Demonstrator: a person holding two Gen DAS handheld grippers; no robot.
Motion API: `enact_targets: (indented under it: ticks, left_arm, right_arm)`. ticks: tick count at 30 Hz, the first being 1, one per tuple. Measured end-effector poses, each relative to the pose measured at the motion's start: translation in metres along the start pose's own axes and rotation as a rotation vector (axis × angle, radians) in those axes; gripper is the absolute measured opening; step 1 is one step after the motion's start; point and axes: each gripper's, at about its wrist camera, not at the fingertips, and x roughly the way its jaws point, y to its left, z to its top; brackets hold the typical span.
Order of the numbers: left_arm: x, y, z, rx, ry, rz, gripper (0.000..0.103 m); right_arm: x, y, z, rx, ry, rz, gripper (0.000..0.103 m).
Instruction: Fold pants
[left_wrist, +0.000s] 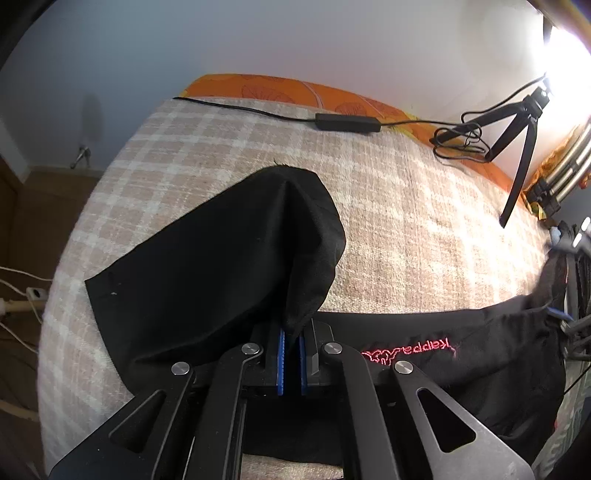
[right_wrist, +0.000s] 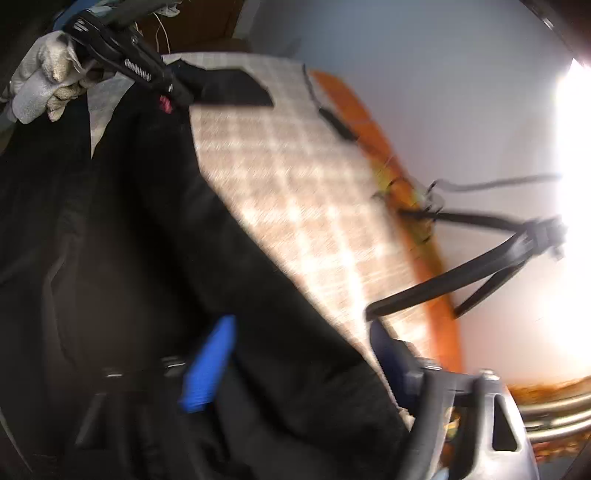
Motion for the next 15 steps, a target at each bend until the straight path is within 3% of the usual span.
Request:
enact_targets:
  ticks: [1,3,7,10,15]
  left_arm:
    - [-0.001,0.0,0.002,-0.005,-0.006,-0.002,0.004]
    - [-0.005,0.002,0.006,-0.023,-0.022,-0.011,0.004]
    - [-0.022,0.006,0.009,-0.061,-0.07,-0.038,0.004]
    - [-0.049,0.012,0.003,-0.086,-0.123,-0.063,0.004]
    - [-0.095,0.022,-0.017,-0.122,-0.204,-0.093,0.004]
  right_arm:
    - [0.003,0.005,-0.003,0.012,0.022,-0.013,0.012]
    - [0.0,0.01,-0.007,0.03,0.021,-0.031,0.005]
    - [-0.041,0.014,-0.012,0.087,-0.06,-0.131,0.001]
    - [-0.08,0.02,-0.015,0.127,-0.12,-0.158,0.001]
    - [-0.137,0.064,-0.015,0.093,-0.178,-0.213,0.001]
